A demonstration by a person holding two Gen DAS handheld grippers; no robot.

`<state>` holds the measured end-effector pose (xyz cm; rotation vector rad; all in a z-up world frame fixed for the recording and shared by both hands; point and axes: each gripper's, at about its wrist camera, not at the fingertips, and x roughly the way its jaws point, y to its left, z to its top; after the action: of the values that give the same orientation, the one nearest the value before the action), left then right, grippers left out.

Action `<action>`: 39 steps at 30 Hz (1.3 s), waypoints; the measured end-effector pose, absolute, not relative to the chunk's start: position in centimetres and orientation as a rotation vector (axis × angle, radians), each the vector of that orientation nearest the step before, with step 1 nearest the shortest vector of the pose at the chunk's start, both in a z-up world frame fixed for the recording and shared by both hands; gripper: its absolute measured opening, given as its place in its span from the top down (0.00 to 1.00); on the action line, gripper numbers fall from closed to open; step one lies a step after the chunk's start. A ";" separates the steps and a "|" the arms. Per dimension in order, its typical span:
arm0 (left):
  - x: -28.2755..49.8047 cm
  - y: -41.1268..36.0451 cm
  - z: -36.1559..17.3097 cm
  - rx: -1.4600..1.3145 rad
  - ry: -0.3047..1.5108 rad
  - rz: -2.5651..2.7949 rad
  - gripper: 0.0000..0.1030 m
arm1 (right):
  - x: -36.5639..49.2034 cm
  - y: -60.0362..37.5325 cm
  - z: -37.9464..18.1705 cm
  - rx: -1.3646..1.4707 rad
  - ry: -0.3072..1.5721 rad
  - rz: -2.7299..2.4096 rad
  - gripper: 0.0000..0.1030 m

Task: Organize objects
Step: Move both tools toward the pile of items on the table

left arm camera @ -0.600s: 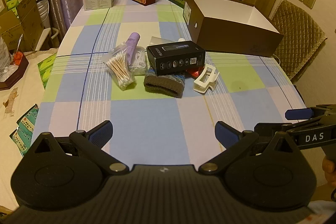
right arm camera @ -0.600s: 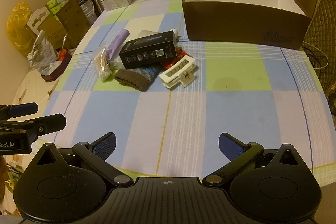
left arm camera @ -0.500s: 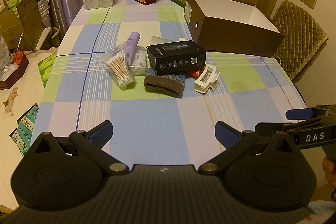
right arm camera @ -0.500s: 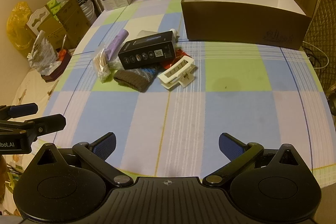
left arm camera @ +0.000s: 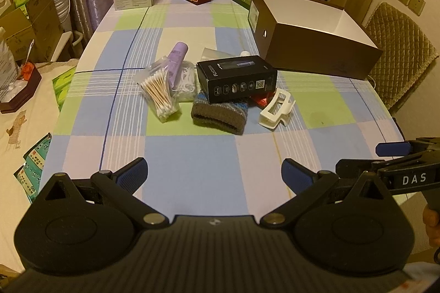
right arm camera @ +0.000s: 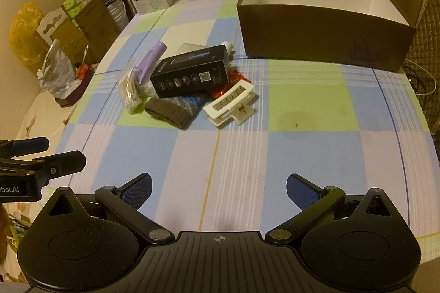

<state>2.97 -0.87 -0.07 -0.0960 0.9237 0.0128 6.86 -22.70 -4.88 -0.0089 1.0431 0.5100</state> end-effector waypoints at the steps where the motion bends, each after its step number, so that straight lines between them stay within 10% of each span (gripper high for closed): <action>1: 3.2 -0.9 -0.1 -0.097 0.924 0.015 0.01 | 7.0 -22.7 -4.9 -0.010 1.044 0.512 0.02; 39: 9.4 -1.0 -3.1 -0.186 0.985 0.284 0.01 | 18.2 -21.8 -9.3 -0.127 0.923 0.859 0.02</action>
<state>9.45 -0.99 -3.09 -0.1863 0.9848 0.2842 18.20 -21.85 -9.30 -0.1270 0.9229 0.8594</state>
